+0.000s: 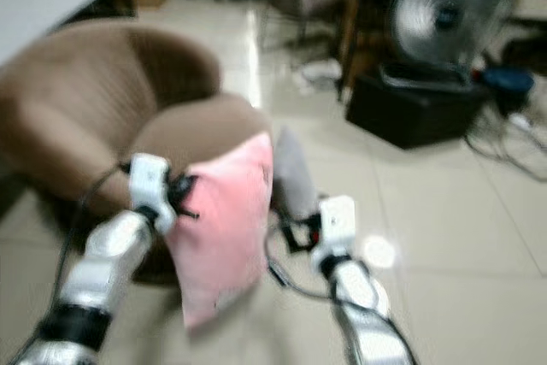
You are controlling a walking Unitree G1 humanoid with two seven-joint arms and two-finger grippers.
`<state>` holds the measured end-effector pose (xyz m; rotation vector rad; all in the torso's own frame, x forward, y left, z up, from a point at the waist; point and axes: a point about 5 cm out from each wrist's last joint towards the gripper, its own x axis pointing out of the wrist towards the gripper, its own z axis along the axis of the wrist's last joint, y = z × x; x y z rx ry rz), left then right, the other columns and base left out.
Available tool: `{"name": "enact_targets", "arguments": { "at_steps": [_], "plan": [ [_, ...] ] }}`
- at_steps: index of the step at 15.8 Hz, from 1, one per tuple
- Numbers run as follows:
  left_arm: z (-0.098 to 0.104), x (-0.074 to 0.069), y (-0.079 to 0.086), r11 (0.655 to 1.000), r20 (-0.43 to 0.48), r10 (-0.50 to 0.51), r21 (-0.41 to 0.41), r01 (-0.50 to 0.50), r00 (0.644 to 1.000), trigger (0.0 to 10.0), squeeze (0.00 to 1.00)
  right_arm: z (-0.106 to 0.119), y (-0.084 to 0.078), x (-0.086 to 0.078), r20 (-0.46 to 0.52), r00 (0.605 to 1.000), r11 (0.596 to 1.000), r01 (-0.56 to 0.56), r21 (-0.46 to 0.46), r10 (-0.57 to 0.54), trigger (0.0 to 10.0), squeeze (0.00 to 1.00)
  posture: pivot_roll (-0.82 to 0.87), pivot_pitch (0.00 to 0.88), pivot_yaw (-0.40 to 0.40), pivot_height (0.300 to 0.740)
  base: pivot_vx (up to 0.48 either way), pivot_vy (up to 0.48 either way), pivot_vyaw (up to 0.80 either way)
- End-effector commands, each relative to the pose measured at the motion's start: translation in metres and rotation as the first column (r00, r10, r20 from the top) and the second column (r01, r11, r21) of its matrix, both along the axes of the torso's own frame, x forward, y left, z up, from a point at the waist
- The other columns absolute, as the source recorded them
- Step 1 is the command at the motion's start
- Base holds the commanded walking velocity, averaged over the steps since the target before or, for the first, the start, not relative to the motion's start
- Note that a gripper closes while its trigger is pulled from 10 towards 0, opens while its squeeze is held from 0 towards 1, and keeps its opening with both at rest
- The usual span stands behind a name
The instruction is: Move the pillow to the sofa from floor
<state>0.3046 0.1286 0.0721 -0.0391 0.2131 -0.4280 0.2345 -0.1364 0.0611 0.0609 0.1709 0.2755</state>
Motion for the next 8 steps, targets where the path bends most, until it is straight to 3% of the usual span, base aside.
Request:
{"name": "enact_targets", "arguments": {
  "at_steps": [1, 2, 4, 8],
  "plan": [
    [0.0122, 0.0074, 0.0055, 1.0, 0.052, 0.013, 0.024, -0.014, 0.999, 0.0, 0.0, 0.0047, 0.0044, 0.0027, 0.018, 1.0, 1.0, -0.003, 0.015, 0.003, 10.0, 0.0, 0.02, 0.002, 0.034, 0.74, 0.322, -0.352, 0.0],
    [0.0119, 0.0086, 0.007, 0.998, 0.058, 0.018, 0.057, -0.021, 0.998, 0.0, 0.0, 0.0034, 0.004, 0.002, 0.013, 1.0, 1.0, -0.002, 0.013, 0.002, 10.0, 0.0, 0.01, 0.003, 0.035, 0.74, 0.0, 0.0, 0.0],
    [0.0158, 0.0096, 0.0066, 0.999, 0.084, 0.01, 0.048, -0.014, 0.996, 0.0, 0.0, 0.003, 0.0044, 0.0014, 0.009, 1.0, 1.0, -0.002, 0.013, 0.002, 10.0, 0.0, 0.01, 0.007, 0.039, 0.74, 0.0, 0.0, 0.0],
    [0.0194, 0.0106, -0.0005, 0.998, 0.108, -0.031, 0.064, 0.025, 0.994, 0.0, 0.0, 0.0016, 0.0058, -0.0002, 0.004, 1.0, 1.0, -0.002, 0.013, 0.002, 10.0, 0.0, 0.0, 0.011, 0.043, 0.74, 0.48, 0.0, 0.0]
  ]
}}
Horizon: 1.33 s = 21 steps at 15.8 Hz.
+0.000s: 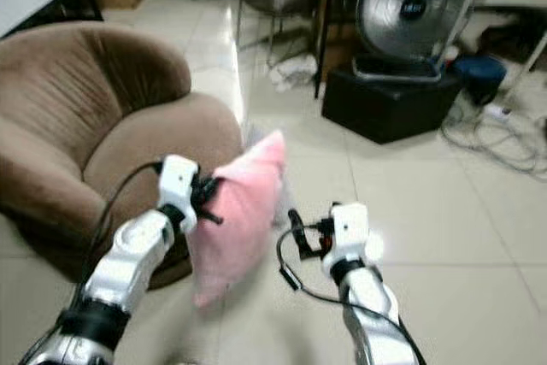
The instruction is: Move the pillow to the sofa from floor
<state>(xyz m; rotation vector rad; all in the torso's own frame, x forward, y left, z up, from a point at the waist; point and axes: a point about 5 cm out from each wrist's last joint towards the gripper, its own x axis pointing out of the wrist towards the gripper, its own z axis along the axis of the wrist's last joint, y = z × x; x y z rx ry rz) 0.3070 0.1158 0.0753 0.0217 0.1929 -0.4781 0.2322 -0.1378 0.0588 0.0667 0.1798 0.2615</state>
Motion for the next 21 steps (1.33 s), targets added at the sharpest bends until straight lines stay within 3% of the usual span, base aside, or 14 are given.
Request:
{"name": "enact_targets", "arguments": {
  "at_steps": [1, 21],
  "plan": [
    [0.0156, 0.0078, 0.0117, 1.0, 0.075, 0.019, 0.011, -0.02, 0.997, 0.0, 0.0, 0.0025, 0.0073, 0.0009, 0.008, 1.0, 1.0, -0.015, 0.01, 0.015, 10.0, 0.0, 0.0, 0.013, 0.046, 0.74, 0.48, 0.0, 0.0],
    [0.0138, 0.0114, 0.0092, 0.999, 0.068, 0.001, 0.034, -0.003, 0.998, 0.0, 0.0, -0.0049, 0.0107, -0.0009, -0.015, 0.999, 0.999, -0.04, 0.002, 0.04, 10.0, 0.0, 0.0, 0.0, 0.055, 0.74, 0.48, 0.0, 0.0]
  ]
}}
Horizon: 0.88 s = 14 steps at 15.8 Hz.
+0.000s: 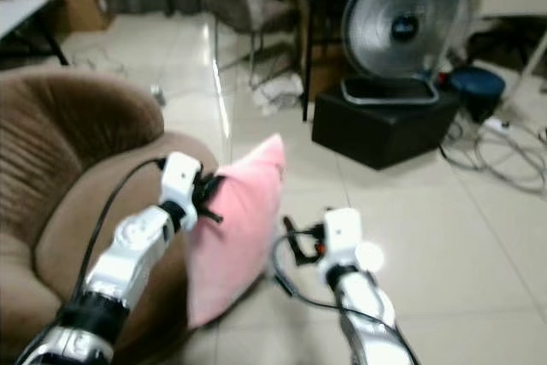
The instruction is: Move the pillow to the sofa from floor
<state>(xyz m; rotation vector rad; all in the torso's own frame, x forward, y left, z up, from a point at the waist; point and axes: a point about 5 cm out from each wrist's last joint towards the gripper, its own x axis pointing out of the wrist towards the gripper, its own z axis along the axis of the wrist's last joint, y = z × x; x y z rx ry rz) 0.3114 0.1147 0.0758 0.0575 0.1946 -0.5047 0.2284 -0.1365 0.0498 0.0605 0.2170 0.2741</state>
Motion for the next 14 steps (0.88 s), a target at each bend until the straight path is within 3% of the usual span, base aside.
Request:
{"name": "enact_targets", "arguments": {
  "at_steps": [1, 3, 14],
  "plan": [
    [0.0135, 0.0074, 0.0106, 0.999, 0.066, 0.037, -0.005, -0.037, 0.997, 0.0, 0.0, 0.005, 0.01, 0.0032, 0.029, 0.999, 0.999, -0.03, 0.013, 0.03, 10.0, 0.0, 0.0, 0.0, 0.056, 0.74, 0.48, 0.0, 0.44],
    [0.0137, 0.0075, 0.0104, 0.999, 0.068, 0.043, -0.015, -0.042, 0.997, 0.0, 0.0, 0.0061, 0.0095, 0.0037, 0.032, 0.999, 0.999, -0.033, 0.004, 0.033, 10.0, 0.0, 0.0, 0.0, 0.054, 0.74, 0.48, 0.0, 0.62],
    [0.016, 0.0088, 0.011, 0.997, 0.075, 0.073, -0.019, -0.071, 0.995, 0.0, 0.0, 0.0078, 0.0092, 0.0046, 0.035, 0.999, 0.999, -0.028, 0.018, 0.027, 10.0, 0.0, 0.01, 0.008, 0.052, 0.74, 0.0, 0.0, 0.53]
  ]
}}
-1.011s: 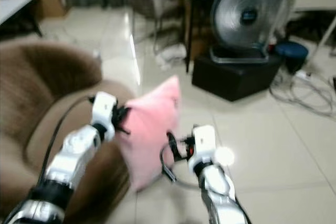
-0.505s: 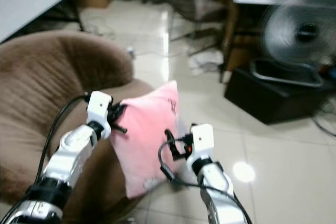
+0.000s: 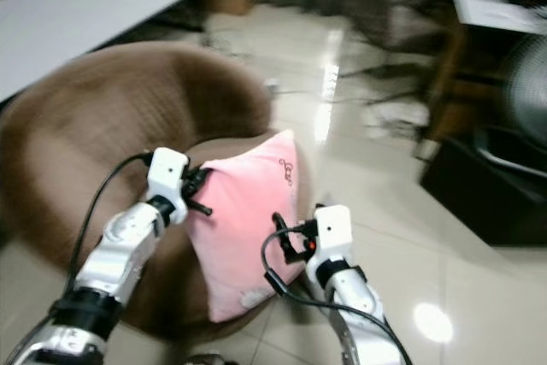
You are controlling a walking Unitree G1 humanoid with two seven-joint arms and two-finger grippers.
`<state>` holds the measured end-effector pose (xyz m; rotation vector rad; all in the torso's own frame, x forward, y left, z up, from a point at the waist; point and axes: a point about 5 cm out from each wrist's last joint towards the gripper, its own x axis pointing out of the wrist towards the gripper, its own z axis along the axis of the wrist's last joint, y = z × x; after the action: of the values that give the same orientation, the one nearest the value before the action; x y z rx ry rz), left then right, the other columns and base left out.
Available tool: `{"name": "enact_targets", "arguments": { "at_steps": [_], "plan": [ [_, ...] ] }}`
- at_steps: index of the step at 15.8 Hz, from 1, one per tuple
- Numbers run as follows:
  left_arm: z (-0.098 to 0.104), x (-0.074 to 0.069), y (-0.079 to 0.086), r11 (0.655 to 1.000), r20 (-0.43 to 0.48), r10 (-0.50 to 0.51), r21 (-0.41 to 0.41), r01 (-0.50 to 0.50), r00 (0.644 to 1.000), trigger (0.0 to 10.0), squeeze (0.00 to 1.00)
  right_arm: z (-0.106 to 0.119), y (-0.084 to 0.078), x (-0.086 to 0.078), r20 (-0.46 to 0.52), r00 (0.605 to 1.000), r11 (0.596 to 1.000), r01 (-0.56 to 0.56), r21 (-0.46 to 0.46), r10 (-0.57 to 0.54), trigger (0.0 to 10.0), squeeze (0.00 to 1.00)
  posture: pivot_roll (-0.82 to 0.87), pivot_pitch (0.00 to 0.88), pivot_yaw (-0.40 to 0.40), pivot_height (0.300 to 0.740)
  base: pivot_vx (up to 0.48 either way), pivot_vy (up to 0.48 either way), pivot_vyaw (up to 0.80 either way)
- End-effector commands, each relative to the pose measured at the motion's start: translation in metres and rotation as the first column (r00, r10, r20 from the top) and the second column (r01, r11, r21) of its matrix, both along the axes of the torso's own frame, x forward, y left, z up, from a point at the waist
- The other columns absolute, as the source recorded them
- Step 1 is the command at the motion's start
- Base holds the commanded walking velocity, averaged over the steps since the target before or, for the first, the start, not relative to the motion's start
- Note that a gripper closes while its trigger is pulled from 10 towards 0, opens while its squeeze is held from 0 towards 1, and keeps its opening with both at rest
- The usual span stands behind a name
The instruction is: Move the pillow to the sofa from floor
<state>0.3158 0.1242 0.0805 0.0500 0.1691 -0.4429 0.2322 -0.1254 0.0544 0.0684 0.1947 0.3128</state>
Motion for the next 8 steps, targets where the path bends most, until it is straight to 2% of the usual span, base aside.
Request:
{"name": "enact_targets", "arguments": {
  "at_steps": [1, 8],
  "plan": [
    [0.0113, 0.0046, 0.0013, 1.0, 0.05, 0.012, -0.008, -0.012, 0.999, 0.0, 0.0, 0.0033, -0.0022, 0.0008, 0.013, 1.0, 1.0, 0.011, 0.005, -0.011, 10.0, 0.0, 0.01, 0.008, 0.051, 0.74, 0.0, 0.0, 0.5],
    [0.011, 0.0053, 0.0013, 0.999, 0.059, 0.022, 0.03, -0.024, 0.998, 0.0, 0.0, 0.0012, -0.0039, -0.0014, 0.004, 1.0, 1.0, 0.008, -0.001, -0.008, 10.0, 0.0, 0.01, 0.019, 0.047, 0.74, 0.0, 0.0, 0.46]
  ]
}}
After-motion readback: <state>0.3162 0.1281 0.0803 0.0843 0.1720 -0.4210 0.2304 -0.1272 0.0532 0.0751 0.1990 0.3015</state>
